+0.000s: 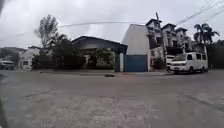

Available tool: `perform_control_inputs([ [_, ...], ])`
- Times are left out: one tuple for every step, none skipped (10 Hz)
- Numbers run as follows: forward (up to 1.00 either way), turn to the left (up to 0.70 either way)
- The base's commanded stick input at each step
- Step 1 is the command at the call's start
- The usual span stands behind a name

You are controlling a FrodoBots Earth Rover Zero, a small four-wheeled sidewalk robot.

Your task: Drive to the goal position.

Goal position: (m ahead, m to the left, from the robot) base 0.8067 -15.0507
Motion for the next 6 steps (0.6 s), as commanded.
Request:
perform_control_inputs([
  [0.00, -0.70],
  [0.00, -0.70],
  [0.00, -0.70],
  [0.00, -0.70],
  [0.00, -0.70],
  [0.00, -0.70],
])
